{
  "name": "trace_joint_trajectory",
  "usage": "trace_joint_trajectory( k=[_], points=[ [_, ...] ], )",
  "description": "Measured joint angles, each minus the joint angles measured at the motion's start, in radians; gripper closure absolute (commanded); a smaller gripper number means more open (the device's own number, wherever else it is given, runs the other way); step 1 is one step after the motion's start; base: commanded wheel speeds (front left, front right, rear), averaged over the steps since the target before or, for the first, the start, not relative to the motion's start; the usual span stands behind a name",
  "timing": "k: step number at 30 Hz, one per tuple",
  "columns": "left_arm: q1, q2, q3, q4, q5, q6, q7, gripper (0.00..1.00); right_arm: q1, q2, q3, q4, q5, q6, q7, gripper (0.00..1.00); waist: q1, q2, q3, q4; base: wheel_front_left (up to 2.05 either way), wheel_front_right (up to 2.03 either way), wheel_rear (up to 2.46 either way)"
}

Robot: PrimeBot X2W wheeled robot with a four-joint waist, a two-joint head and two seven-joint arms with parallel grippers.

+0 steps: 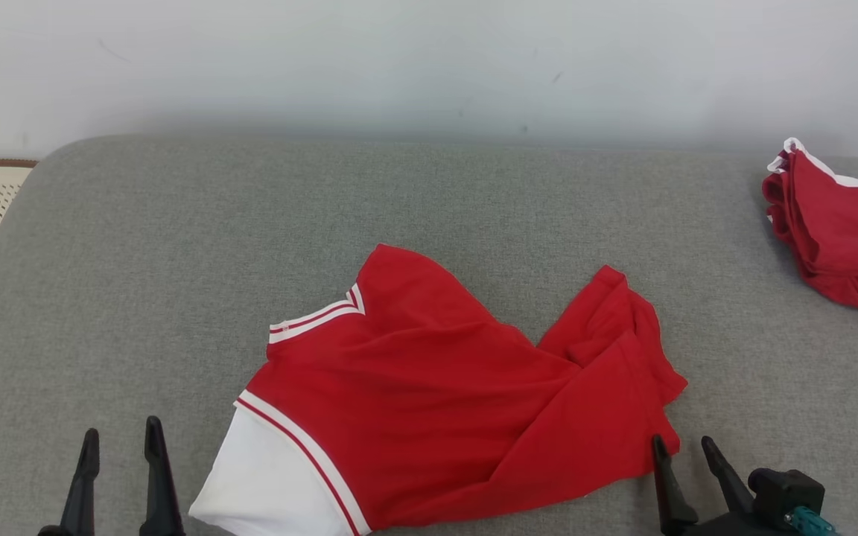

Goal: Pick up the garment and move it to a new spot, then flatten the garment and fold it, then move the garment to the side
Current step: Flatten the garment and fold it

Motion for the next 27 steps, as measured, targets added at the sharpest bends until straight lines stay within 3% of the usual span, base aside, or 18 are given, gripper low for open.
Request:
trace_joint_trajectory(
  k=[6,7,8,9,17,27],
  points=[
    [-0.001,0.0,-0.017,0.008,-0.006,0.001,0.0,0.0,-0.043,-0.007,0.032,0.056,0.015,0.0,0.036,0.0,0.0,0.0,0.003,0.014,0.0,0.0,0.0],
    [-0.001,0.0,-0.018,0.009,-0.006,0.001,0.0,0.0,-0.051,-0.007,0.042,0.07,0.02,0.0,0.04,0.27,0.0,0.0,0.004,0.018,0.0,0.0,0.0],
    [-0.001,0.0,-0.016,0.014,-0.007,0.001,0.0,0.0,-0.066,-0.009,0.063,0.092,0.033,0.0,0.047,0.85,0.0,0.0,0.004,0.024,0.0,0.0,0.0],
    [0.0,0.0,-0.015,0.015,-0.007,0.001,0.0,0.0,-0.074,-0.011,0.07,0.1,0.035,0.0,0.045,1.0,0.0,0.0,0.004,0.025,0.0,0.0,0.0],
    [0.005,0.0,-0.016,0.03,-0.016,0.007,0.0,0.0,-0.072,-0.041,0.057,0.084,0.067,0.0,-0.008,1.0,0.0,0.0,-0.003,0.001,0.0,0.0,0.0],
    [0.018,0.0,-0.022,0.039,-0.034,0.023,0.0,0.0,0.096,-0.112,0.066,-0.227,0.223,0.0,0.105,1.0,-0.0001,0.0,-0.006,-0.05,0.0,0.0,0.0]
  ],
)
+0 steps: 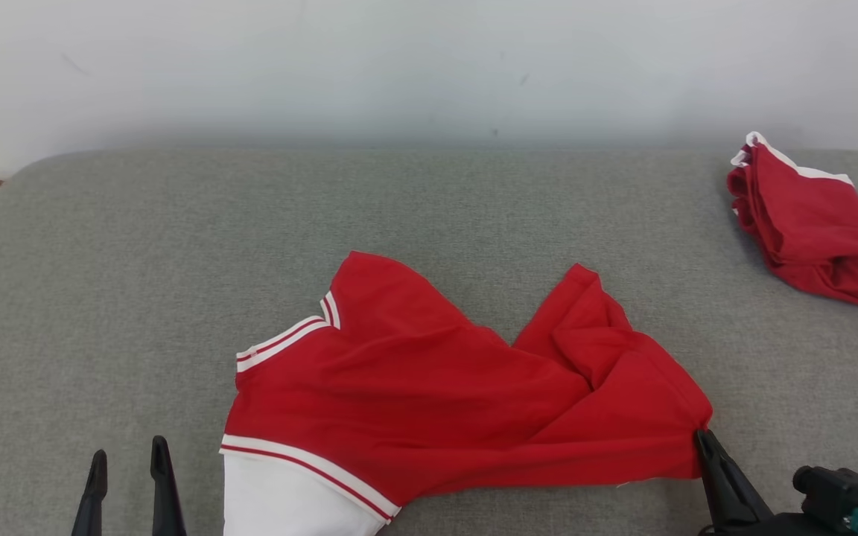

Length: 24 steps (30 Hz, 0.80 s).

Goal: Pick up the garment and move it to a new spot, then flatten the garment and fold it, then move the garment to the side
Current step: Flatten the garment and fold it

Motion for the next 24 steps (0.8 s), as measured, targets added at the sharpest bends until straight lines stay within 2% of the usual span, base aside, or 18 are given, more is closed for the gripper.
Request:
trace_joint_trajectory(
  k=[3,7,14,19,24],
  points=[
    [0.001,0.0,0.001,0.002,-0.005,0.003,0.0,0.0,0.047,-0.015,0.002,-0.098,0.049,0.0,0.058,1.0,0.0,0.0,0.004,-0.011,0.0,0.0,0.0],
    [0.0,0.0,0.002,0.003,-0.007,0.005,0.0,0.0,0.072,-0.025,-0.019,-0.185,0.057,0.0,0.093,1.0,0.0,0.0,0.011,-0.022,0.0,0.0,0.0],
    [-0.007,0.0,-0.003,0.012,-0.008,0.004,0.0,0.0,0.034,-0.02,0.014,-0.255,0.047,0.0,0.126,1.0,0.0001,0.0,0.02,-0.025,0.0,0.0,0.0],
    [-0.018,0.0,-0.014,0.024,-0.008,-0.001,0.0,0.0,-0.054,-0.015,0.029,-0.205,-0.017,0.0,0.135,1.0,0.0,0.0001,0.024,-0.007,0.0,0.0,0.0],
    [-0.024,0.0,-0.026,0.039,-0.008,-0.012,0.0,0.0,-0.175,0.014,0.053,-0.068,-0.072,0.0,0.114,1.0,0.0001,0.0,0.026,0.021,0.0,0.0,0.0]
  ],
)
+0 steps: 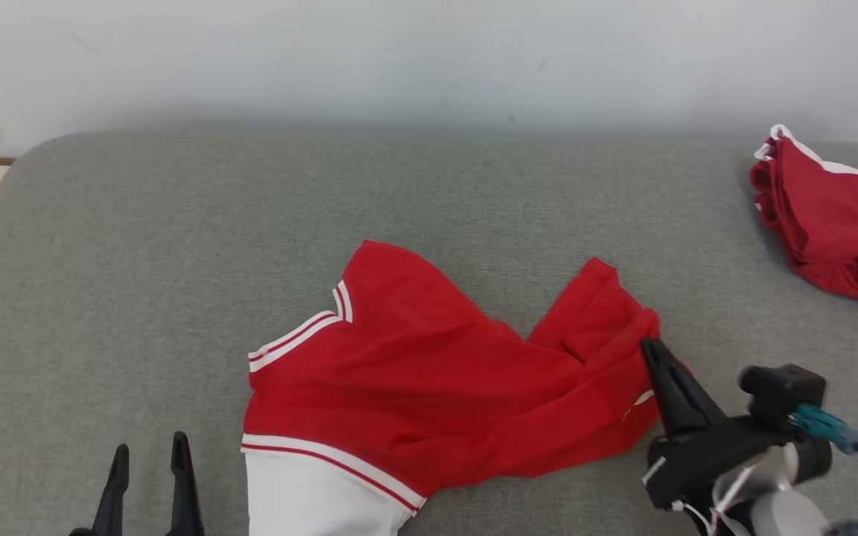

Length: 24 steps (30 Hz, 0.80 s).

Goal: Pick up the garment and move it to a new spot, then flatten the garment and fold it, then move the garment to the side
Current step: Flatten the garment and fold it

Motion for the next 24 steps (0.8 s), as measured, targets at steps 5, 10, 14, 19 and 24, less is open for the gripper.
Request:
trace_joint_trajectory(
  k=[5,10,14,19,24],
  points=[
    [-0.014,0.0,-0.016,0.019,0.0,-0.004,0.0,0.0,-0.118,0.03,0.029,0.185,-0.041,0.0,-0.05,1.0,0.0,0.0,-0.001,0.028,0.0,0.0,0.0],
    [-0.013,0.0,-0.03,0.028,0.0,-0.007,0.0,0.0,-0.167,0.055,0.028,0.304,-0.056,0.0,-0.14,0.0,0.0,0.0,-0.01,0.047,0.0,0.0,0.0],
    [-0.009,0.0,-0.023,0.025,0.0,-0.002,0.0,0.0,-0.166,0.056,0.016,0.33,-0.055,0.0,-0.212,0.0,-0.0001,0.0,-0.018,0.044,0.0,0.0,0.0],
    [-0.007,0.0,-0.02,0.021,0.0,-0.002,0.0,0.0,-0.142,0.049,-0.021,0.309,-0.037,0.0,-0.263,0.0,-0.0001,0.0,-0.018,0.024,0.0,0.0,0.0],
    [-0.007,0.0,-0.026,0.017,0.0,-0.001,0.0,0.0,-0.082,0.045,-0.076,0.244,-0.021,0.0,-0.288,0.0,-0.0001,0.0,-0.016,0.006,0.0,0.0,0.0]
  ],
)
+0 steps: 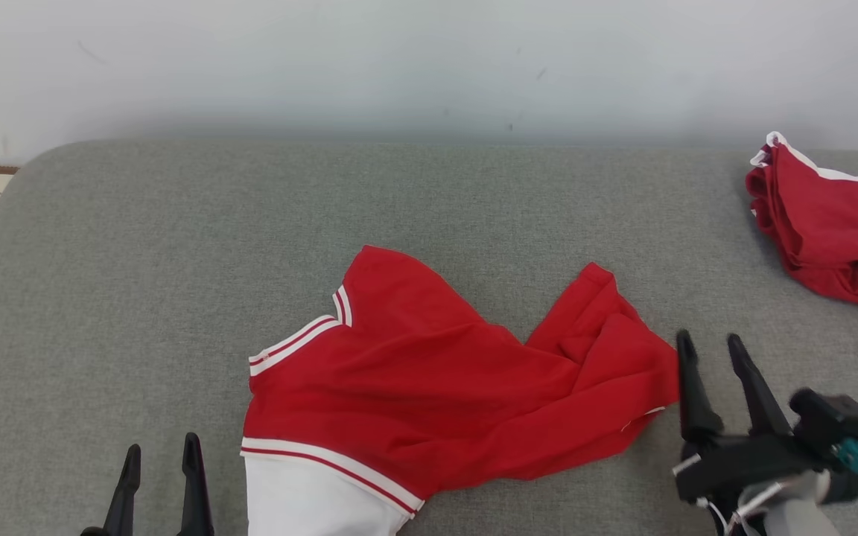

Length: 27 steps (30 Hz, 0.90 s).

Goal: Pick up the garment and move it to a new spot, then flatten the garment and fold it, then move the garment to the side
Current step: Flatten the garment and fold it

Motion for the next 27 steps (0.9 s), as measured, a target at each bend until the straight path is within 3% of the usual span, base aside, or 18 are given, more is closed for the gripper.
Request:
trace_joint_trajectory(
  k=[10,27],
  points=[
    [0.01,0.0,-0.003,-0.006,0.0,0.002,0.0,0.0,0.142,-0.014,-0.072,-0.02,-0.008,0.0,0.005,0.0,0.0,0.0,0.004,-0.01,0.0,0.0,0.0],
    [0.035,0.0,0.002,-0.036,0.04,0.004,0.0,0.0,0.173,0.041,-0.084,-0.113,-0.152,0.0,-0.008,0.0,0.0,0.0,-0.043,-0.015,0.0,0.0,0.0]
  ],
)
